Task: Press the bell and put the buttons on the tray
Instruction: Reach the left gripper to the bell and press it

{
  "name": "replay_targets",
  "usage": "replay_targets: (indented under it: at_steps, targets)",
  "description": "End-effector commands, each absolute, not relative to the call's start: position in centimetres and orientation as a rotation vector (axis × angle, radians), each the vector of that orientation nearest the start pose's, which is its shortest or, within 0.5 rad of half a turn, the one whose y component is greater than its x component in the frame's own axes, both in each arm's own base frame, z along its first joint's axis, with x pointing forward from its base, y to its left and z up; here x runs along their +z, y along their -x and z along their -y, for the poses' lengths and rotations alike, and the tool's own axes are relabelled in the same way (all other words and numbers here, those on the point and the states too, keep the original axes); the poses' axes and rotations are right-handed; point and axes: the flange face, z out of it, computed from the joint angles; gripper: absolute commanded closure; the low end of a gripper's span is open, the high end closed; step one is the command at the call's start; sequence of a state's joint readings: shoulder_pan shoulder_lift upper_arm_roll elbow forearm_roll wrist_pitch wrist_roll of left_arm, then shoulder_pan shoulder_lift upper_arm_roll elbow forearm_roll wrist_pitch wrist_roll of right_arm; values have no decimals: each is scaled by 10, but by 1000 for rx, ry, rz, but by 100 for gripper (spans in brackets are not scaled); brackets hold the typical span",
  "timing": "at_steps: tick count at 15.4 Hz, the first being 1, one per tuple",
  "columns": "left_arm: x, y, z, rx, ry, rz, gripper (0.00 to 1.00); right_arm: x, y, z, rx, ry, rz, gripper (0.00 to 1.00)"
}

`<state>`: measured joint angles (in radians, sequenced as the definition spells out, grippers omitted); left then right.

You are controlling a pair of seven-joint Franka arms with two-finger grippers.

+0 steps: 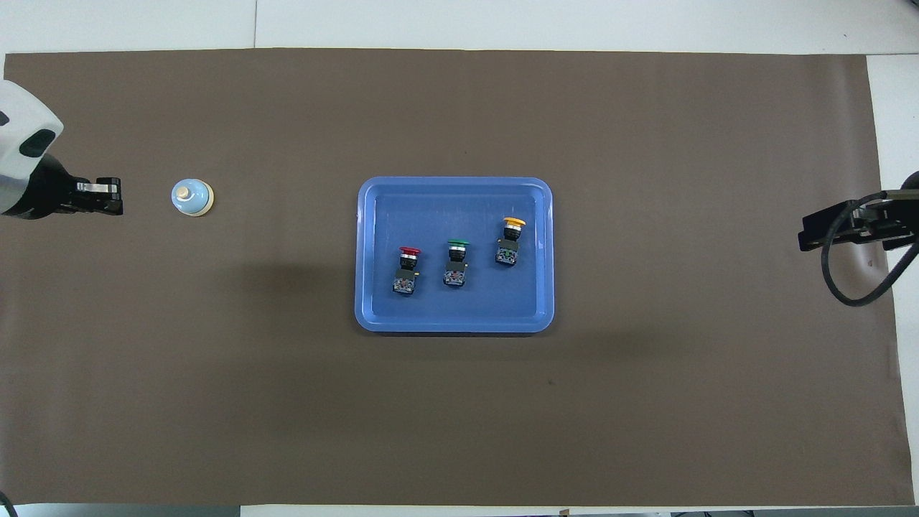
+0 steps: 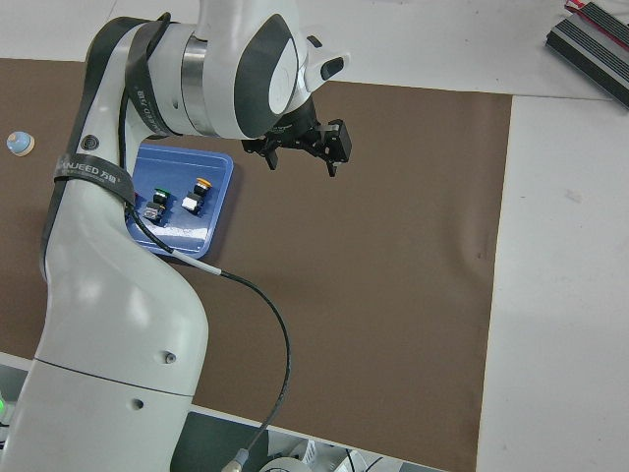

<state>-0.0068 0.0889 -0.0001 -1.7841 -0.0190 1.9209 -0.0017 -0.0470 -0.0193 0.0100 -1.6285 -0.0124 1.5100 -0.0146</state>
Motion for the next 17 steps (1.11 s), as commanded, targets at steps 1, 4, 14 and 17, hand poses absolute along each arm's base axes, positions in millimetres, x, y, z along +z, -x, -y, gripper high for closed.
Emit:
replay_targets:
  at_steps: [1, 4, 14, 17]
  targets:
    - [465, -631, 2, -109, 3159, 13, 100, 603, -535, 23, 167, 3141, -7, 0]
    - [445, -644, -3, -128, 3151, 19, 100, 603, -535, 23, 167, 3141, -7, 0]
    - [360, -663, -13, -144, 3132, 23, 100, 603, -535, 23, 167, 3141, -7, 0]
    - [331, -651, -12, -151, 3132, 27, 100, 603, -535, 23, 167, 3141, -7, 0]
